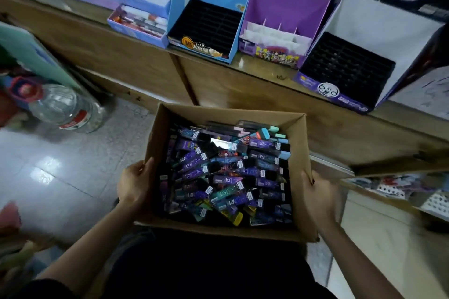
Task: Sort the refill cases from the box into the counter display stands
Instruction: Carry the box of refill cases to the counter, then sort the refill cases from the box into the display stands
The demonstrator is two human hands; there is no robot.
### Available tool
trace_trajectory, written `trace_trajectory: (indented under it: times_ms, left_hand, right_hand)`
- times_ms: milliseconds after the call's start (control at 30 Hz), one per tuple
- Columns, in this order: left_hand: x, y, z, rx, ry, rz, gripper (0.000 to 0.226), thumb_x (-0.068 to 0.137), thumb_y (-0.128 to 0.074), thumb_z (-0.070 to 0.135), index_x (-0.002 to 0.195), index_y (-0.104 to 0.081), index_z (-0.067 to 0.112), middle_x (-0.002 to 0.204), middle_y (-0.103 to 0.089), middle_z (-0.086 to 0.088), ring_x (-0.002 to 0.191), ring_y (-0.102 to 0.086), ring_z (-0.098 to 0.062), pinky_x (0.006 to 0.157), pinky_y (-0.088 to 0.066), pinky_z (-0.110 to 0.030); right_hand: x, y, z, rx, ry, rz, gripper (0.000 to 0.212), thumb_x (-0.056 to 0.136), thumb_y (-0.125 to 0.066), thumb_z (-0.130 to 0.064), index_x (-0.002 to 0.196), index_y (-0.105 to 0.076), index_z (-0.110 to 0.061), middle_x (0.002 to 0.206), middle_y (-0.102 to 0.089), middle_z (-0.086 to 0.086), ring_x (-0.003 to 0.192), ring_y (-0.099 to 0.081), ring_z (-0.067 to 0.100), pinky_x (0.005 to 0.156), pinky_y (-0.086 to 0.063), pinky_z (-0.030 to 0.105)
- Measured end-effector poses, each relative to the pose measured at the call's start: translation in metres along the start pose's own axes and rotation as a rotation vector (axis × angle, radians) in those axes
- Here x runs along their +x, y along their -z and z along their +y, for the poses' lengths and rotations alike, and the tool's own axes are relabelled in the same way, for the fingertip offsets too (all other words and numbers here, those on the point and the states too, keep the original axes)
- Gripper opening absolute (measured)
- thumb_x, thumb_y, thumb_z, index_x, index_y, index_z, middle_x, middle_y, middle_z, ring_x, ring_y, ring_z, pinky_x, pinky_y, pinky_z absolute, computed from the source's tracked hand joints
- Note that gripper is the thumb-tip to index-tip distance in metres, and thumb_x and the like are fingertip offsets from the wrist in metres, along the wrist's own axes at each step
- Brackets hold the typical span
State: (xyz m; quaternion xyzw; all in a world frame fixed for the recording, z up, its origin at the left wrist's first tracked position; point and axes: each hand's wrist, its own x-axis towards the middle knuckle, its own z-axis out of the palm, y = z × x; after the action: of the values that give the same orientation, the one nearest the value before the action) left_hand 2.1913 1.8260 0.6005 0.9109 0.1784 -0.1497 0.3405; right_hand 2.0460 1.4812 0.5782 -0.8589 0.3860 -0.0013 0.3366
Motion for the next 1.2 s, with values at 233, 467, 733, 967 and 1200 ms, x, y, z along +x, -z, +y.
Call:
trace_trajectory:
  times_ms: [233, 467, 733, 967, 1200]
  left_hand:
    - [0.092, -0.016, -0.002, 0.095, -0.24, -0.079, 0.04, 0.094, -0.05, 0.04, 0.075, -0.064, 0.009, 0.07, -0.065, -0.014, 0.066, -0.06, -0.028, 0.06, -0.045, -0.036]
    - [0.13, -0.063, -0.02, 0.1, -0.278, -0.018, 0.047, 0.089, -0.049, 0.05, 0.081, -0.068, 0.008, 0.08, -0.067, -0.021, 0.081, -0.064, -0.037, 0.071, -0.049, -0.039]
    - [0.144, -0.091, -0.018, 0.091, -0.286, 0.011, 0.05, 0.091, -0.052, 0.045, 0.09, -0.069, -0.002, 0.09, -0.066, -0.031, 0.093, -0.061, -0.047, 0.076, -0.047, -0.042]
    - [0.16, -0.1, -0.012, 0.143, -0.333, 0.082, 0.047, 0.093, -0.052, 0.041, 0.088, -0.07, -0.002, 0.085, -0.066, -0.029, 0.086, -0.063, -0.046, 0.068, -0.042, -0.036]
    - [0.146, -0.107, 0.002, 0.299, -0.885, 0.138, 0.04, 0.089, -0.061, 0.022, 0.122, -0.051, 0.001, 0.131, -0.047, -0.023, 0.118, -0.045, -0.042, 0.095, -0.04, -0.052]
  right_hand:
    - [0.0, -0.079, 0.004, 0.09, -0.247, 0.075, 0.024, 0.097, -0.047, -0.021, 0.077, -0.058, -0.013, 0.075, -0.061, 0.006, 0.061, -0.05, 0.013, 0.06, -0.036, 0.029]
    - [0.009, -0.115, 0.029, 0.124, -0.125, 0.214, 0.029, 0.097, -0.047, -0.026, 0.069, -0.053, -0.02, 0.062, -0.054, -0.007, 0.059, -0.053, 0.01, 0.051, -0.033, 0.024]
    - [0.026, -0.124, 0.035, 0.087, -0.1, 0.263, 0.03, 0.096, -0.05, -0.019, 0.069, -0.053, -0.008, 0.063, -0.053, 0.007, 0.06, -0.049, 0.023, 0.058, -0.03, 0.029]
    - [0.051, -0.13, 0.035, 0.067, -0.149, 0.223, 0.028, 0.096, -0.051, -0.021, 0.07, -0.051, -0.011, 0.06, -0.049, 0.001, 0.062, -0.05, 0.022, 0.057, -0.03, 0.027]
    - [0.037, -0.121, 0.029, -0.206, -0.054, 0.266, 0.032, 0.096, -0.05, -0.021, 0.121, -0.053, -0.001, 0.111, -0.06, 0.02, 0.103, -0.057, 0.037, 0.082, -0.048, 0.04]
